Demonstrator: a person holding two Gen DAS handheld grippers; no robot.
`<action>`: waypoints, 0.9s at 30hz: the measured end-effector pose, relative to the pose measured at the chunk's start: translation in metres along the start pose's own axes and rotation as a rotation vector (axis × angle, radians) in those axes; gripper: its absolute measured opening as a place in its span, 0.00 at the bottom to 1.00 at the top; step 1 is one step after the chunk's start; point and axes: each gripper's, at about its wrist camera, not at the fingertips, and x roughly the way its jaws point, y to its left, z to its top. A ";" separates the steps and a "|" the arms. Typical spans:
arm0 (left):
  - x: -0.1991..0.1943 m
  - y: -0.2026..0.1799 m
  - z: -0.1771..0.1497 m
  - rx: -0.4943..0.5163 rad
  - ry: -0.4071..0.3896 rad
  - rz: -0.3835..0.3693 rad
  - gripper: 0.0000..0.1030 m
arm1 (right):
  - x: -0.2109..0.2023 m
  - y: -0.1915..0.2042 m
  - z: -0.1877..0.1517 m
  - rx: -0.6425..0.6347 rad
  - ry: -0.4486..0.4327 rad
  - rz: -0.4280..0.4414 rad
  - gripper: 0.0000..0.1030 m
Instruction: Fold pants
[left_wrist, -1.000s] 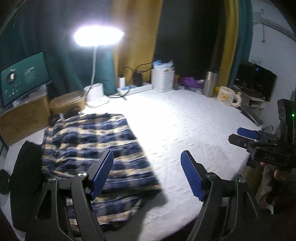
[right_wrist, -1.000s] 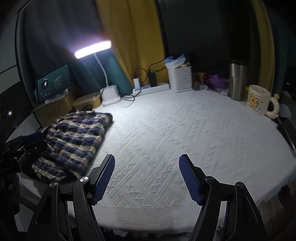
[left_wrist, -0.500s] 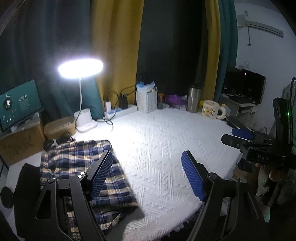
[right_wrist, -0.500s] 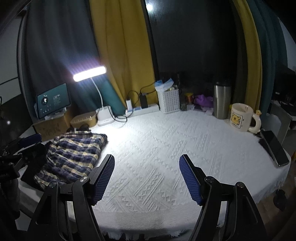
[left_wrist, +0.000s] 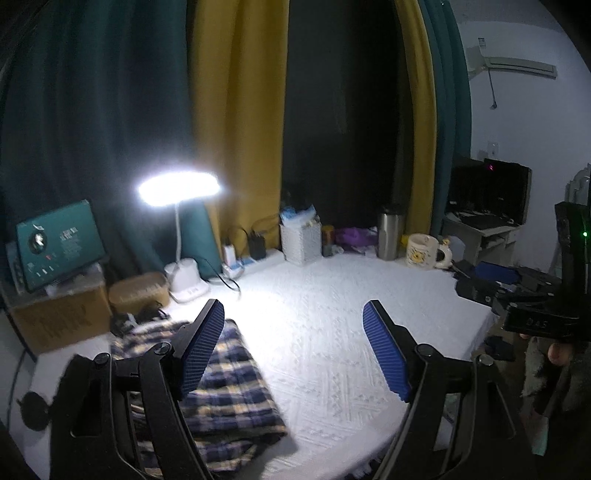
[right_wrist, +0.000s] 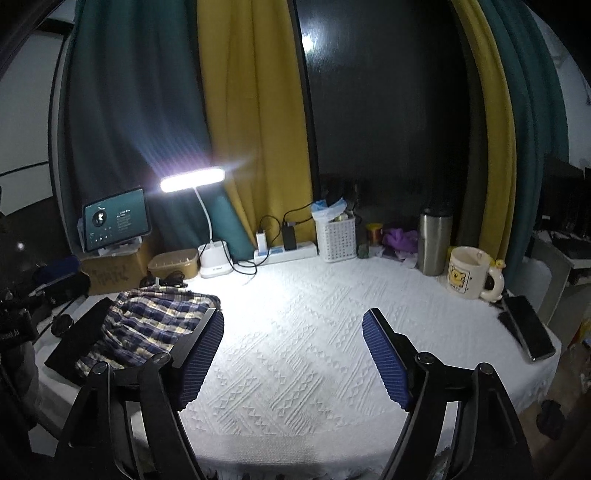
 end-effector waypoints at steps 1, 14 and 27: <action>-0.003 0.001 0.002 -0.002 -0.012 0.010 0.78 | -0.003 0.000 0.002 -0.005 -0.008 -0.005 0.77; -0.039 -0.001 0.013 0.024 -0.155 0.057 0.99 | -0.054 0.010 0.026 -0.046 -0.129 -0.059 0.86; -0.057 0.005 0.013 -0.002 -0.221 0.136 0.99 | -0.079 0.028 0.041 -0.084 -0.183 -0.082 0.91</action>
